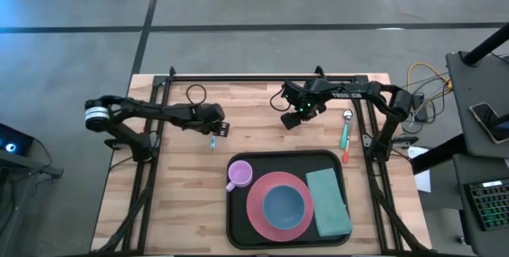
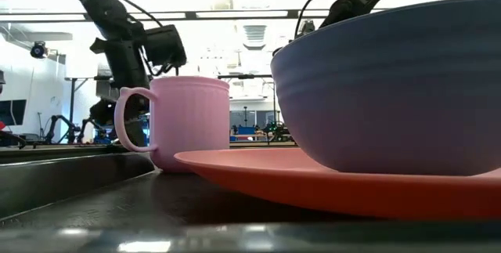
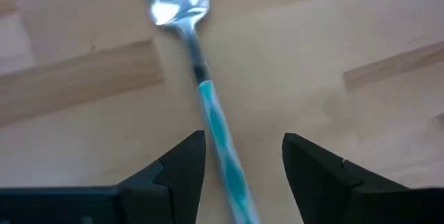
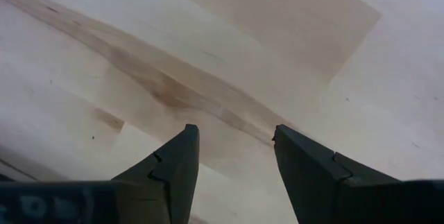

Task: Set up tray
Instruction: Put the white patterned fork on the blue napkin

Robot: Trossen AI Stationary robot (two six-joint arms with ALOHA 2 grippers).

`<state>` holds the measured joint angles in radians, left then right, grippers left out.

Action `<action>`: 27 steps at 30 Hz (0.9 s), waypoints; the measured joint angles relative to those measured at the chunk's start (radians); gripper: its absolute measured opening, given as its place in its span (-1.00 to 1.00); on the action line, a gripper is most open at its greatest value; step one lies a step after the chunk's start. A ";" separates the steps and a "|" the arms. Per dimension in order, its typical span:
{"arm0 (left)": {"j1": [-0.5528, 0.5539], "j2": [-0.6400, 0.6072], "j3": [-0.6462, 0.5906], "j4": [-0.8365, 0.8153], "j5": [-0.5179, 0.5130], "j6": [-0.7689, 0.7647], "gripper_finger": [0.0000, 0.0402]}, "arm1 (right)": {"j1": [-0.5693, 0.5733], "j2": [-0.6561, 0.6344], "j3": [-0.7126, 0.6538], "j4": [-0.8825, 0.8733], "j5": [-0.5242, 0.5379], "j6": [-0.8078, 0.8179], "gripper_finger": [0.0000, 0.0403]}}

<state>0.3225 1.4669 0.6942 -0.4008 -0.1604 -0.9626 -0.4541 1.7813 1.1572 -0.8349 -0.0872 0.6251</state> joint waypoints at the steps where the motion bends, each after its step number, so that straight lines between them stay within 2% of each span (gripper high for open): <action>1: 0.000 0.017 0.015 0.004 -0.002 0.007 -0.15 | 0.000 0.000 0.000 0.000 0.000 0.000 -0.14; 5: 0.000 0.084 0.058 0.000 -0.009 0.045 -0.25 | 0.000 -0.002 0.000 0.000 0.000 0.001 -0.15; 12: 0.006 0.164 0.101 -0.030 -0.063 0.049 -0.56 | 0.002 -0.003 -0.002 -0.004 0.001 -0.001 -0.18; 17: 0.012 0.162 0.110 -0.013 -0.085 0.095 -0.72 | 0.005 -0.003 -0.002 -0.008 -0.002 -0.004 -0.18; 22: 0.014 0.153 0.125 0.013 -0.104 0.116 -0.93 | 0.005 -0.003 -0.002 -0.011 -0.064 -0.042 -0.22; 27: 0.016 0.151 0.146 0.012 -0.109 0.145 -0.94 | 0.005 -0.005 -0.002 -0.012 -0.072 -0.053 -0.28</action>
<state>0.3386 1.6176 0.8400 -0.3888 -0.2698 -0.8176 -0.4492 1.7768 1.1557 -0.8470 -0.1596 0.5721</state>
